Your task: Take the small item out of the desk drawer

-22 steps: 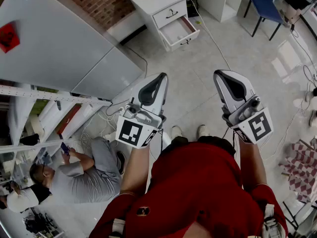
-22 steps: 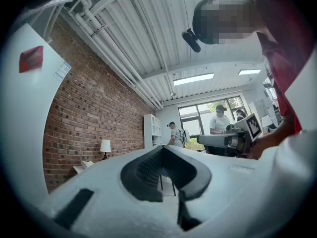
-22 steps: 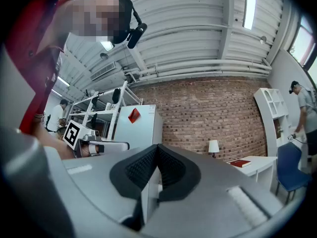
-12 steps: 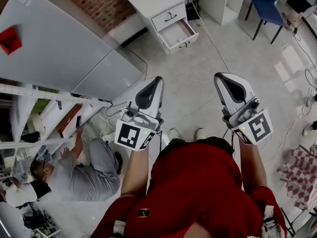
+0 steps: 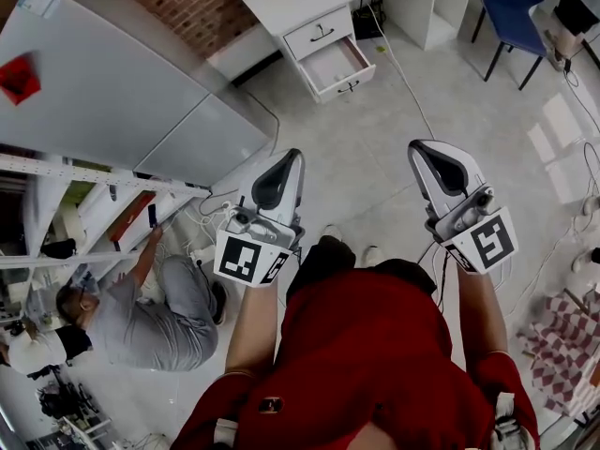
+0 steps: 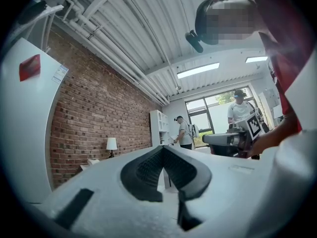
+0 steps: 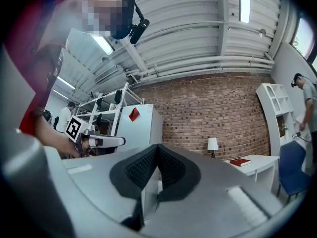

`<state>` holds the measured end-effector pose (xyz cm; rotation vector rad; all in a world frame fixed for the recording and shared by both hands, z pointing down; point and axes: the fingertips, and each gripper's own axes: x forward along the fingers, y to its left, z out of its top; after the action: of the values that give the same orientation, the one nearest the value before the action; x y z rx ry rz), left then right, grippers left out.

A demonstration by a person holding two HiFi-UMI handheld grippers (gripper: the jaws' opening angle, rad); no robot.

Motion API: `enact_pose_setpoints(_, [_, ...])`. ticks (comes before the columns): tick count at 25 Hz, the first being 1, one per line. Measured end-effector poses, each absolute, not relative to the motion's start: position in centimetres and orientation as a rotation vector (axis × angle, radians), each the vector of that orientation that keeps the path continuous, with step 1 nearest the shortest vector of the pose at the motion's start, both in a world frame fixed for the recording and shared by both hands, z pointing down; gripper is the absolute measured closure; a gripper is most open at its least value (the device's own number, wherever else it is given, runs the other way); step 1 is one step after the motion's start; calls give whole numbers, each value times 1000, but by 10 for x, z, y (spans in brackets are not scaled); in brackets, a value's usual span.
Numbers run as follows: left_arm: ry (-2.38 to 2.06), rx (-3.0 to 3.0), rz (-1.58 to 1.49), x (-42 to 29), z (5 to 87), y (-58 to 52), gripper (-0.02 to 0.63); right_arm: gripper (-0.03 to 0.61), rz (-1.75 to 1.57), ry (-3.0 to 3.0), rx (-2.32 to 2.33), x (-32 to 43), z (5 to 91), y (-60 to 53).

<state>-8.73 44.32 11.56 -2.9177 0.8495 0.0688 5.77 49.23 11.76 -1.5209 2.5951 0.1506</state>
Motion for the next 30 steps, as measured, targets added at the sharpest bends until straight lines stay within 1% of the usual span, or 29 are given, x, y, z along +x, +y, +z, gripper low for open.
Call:
enact_pose_setpoints(7, [873, -2906, 70, -88, 117, 400, 611, 567, 165, 2609, -1496, 53, 109, 445])
enact_pose_setpoints(12, [889, -2892, 92, -85, 132, 342, 611, 568, 172, 2650, -1491, 55, 125, 391])
enact_pose_setpoints(22, [871, -2914, 89, -75, 157, 177, 611, 566, 136, 2673, -1507, 58, 130, 223])
enact_pose_setpoints(30, [883, -2964, 80, -78, 182, 57, 611, 566, 74, 2749, -1571, 55, 164, 97])
